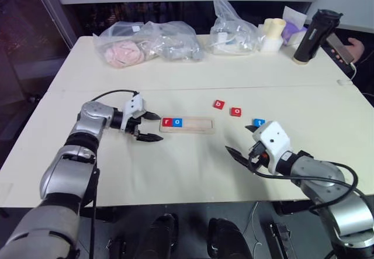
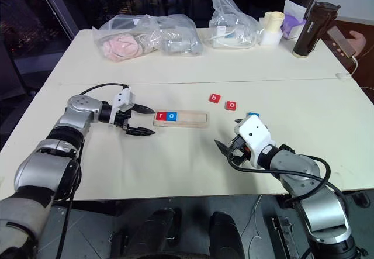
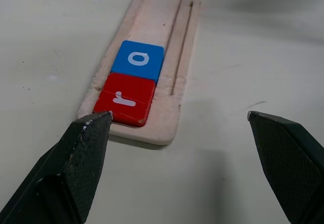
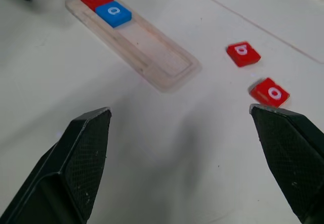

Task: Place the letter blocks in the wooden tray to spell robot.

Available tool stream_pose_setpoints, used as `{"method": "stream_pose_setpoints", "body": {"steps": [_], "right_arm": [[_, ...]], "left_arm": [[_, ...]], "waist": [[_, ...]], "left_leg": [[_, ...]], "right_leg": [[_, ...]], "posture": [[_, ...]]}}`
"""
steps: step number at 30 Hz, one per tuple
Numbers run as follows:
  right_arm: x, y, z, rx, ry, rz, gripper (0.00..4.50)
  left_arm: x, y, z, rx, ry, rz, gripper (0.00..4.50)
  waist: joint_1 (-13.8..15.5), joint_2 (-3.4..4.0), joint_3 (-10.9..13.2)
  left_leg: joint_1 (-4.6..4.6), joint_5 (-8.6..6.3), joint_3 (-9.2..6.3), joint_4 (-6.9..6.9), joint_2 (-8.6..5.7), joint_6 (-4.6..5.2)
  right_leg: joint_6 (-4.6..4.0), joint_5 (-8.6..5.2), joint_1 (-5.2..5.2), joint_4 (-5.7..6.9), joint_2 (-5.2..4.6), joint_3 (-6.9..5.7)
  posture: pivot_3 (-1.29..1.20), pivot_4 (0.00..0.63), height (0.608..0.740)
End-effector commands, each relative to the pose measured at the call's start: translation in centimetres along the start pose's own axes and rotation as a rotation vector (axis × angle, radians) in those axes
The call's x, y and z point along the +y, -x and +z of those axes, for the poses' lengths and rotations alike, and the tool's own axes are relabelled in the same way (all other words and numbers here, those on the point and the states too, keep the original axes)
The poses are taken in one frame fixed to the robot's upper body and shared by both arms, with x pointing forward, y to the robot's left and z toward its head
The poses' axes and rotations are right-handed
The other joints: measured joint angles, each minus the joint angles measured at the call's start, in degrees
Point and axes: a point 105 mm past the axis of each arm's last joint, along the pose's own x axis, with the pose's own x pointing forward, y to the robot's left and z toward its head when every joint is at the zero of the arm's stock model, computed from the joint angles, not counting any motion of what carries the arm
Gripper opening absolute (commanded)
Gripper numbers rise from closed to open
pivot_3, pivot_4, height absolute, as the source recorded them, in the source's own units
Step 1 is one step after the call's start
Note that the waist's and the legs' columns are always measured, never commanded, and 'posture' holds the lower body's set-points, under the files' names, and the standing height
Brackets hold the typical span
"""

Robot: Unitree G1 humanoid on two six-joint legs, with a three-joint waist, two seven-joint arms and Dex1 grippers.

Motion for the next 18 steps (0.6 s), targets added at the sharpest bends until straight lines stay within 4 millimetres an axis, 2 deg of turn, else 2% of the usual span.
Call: {"method": "stream_pose_setpoints", "body": {"steps": [1,9,18], "right_arm": [[0.3,0.6,1.0,-0.036,0.010,-0.022,4.49],[0.7,0.6,0.9,-0.030,-0.005,-0.039,4.49],[1.0,0.8,0.8,-0.014,0.001,-0.039,4.49]], "left_arm": [[1.2,0.3,1.3,0.011,-0.069,0.052,4.50],[2.2,-0.4,2.4,-0.003,-0.100,0.113,4.50],[2.5,-1.1,2.0,0.039,-0.068,0.135,4.50]], "waist": [[0.0,-0.07,0.0],[0.0,-0.14,0.1],[0.0,-0.16,0.1]], "left_leg": [[0.00,0.00,0.00,0.02,0.00,0.00],[0.00,0.00,-0.01,0.15,0.00,0.01],[0.00,0.00,0.00,0.19,0.00,0.02]], "right_leg": [[0.01,0.00,0.00,0.01,0.00,0.00],[0.08,0.05,0.07,0.03,0.02,0.00],[0.09,0.07,0.07,0.10,0.04,0.00]], "posture": [[0.00,0.150,0.738],[0.00,0.150,0.738],[0.00,0.150,0.738]]}}
